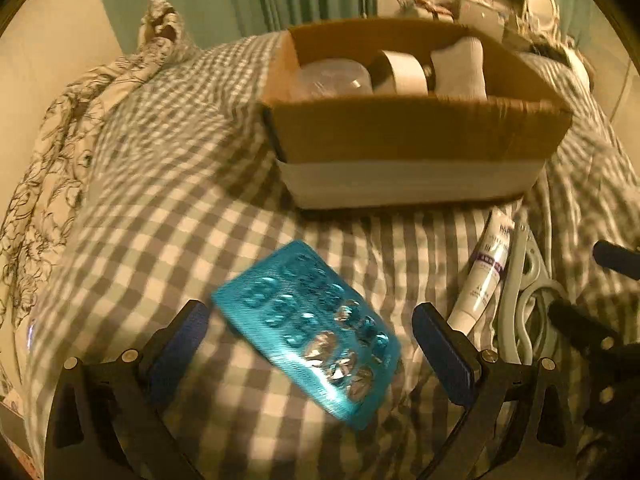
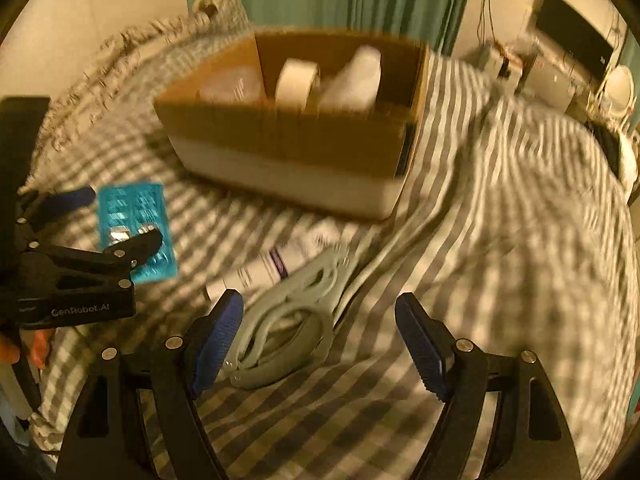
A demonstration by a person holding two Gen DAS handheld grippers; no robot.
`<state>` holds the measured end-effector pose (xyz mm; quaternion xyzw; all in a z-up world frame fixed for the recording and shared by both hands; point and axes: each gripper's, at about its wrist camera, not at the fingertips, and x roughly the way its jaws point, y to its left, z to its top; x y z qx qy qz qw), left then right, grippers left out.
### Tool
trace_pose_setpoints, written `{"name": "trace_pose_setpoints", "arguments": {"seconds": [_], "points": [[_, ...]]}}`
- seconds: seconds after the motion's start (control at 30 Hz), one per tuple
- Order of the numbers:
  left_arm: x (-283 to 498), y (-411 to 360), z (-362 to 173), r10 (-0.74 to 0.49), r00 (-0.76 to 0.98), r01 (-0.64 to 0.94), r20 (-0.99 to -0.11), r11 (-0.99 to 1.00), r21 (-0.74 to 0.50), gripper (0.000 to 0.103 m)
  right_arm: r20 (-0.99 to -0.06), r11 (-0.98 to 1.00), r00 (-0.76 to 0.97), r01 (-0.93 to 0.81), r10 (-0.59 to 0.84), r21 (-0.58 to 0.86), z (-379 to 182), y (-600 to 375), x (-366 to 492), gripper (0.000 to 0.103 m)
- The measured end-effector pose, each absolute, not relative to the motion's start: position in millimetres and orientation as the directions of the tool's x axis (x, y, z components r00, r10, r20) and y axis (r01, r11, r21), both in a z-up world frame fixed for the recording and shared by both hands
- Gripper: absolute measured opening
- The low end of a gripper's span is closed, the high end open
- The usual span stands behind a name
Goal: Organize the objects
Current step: 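Grasp the teal blister pack with the left tool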
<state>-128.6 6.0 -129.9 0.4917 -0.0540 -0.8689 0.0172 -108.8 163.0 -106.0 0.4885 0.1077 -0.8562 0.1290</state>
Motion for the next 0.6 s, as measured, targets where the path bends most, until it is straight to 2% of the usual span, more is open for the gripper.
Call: {"name": "trace_pose_setpoints", "arguments": {"seconds": [0.13, 0.2, 0.23, 0.27, 0.3, 0.33, 0.37, 0.43, 0.5, 0.6], "points": [[-137.4, 18.5, -147.2, -0.068, -0.492, -0.061, -0.868, -0.992, 0.113, 0.103, -0.891, -0.947, -0.445, 0.314, -0.091, -0.060, -125.5, 163.0, -111.9, 0.078], [-140.2, 23.9, -151.8, -0.016, -0.484, -0.098, -0.875, -0.993, 0.072, 0.103, -0.899, -0.950, -0.429, 0.307, -0.088, -0.054, -129.7, 164.9, -114.1, 0.078], [-141.2, 26.1, -152.0, 0.018, -0.483, -0.110, -0.876, -0.993, 0.040, 0.099, -0.901, -0.951, -0.425, 0.304, -0.090, -0.049, -130.7, 166.1, -114.0, 0.078], [-140.2, 26.5, -152.7, 0.072, -0.479, -0.128, -0.875, -0.992, -0.012, 0.092, -0.903, -0.953, -0.420, 0.299, -0.094, -0.040, -132.2, 167.6, -114.3, 0.078], [-140.9, 26.0, -154.4, 0.106, -0.466, -0.136, -0.878, -0.990, -0.047, 0.068, -0.905, -0.955, -0.415, 0.296, -0.096, -0.034, -133.0, 168.8, -114.7, 0.078], [-141.9, 24.7, -157.6, 0.128, -0.448, -0.135, -0.885, -0.988, -0.074, 0.052, -0.906, -0.956, -0.411, 0.294, -0.099, -0.028, -135.1, 168.4, -115.2, 0.078], [-141.8, 22.3, -160.1, 0.131, -0.444, -0.122, -0.886, -0.989, -0.085, 0.049, -0.909, -0.957, -0.405, 0.290, -0.104, -0.020, -136.7, 169.3, -116.1, 0.078], [-140.3, 17.6, -157.1, 0.155, -0.455, -0.109, -0.877, -0.987, -0.118, 0.032, -0.913, -0.959, -0.392, 0.285, -0.107, -0.010, -139.7, 170.8, -119.6, 0.080], [-136.9, 14.1, -153.0, 0.188, -0.464, -0.107, -0.865, -0.982, -0.156, 0.024, -0.919, -0.960, -0.379, 0.281, -0.112, 0.001, -143.7, 170.5, -122.3, 0.082], [-129.7, 13.9, -146.6, 0.205, -0.481, -0.112, -0.852, -0.979, -0.173, 0.019, -0.923, -0.957, -0.360, 0.288, -0.135, 0.028, -148.3, 166.0, -126.5, 0.082]]}}
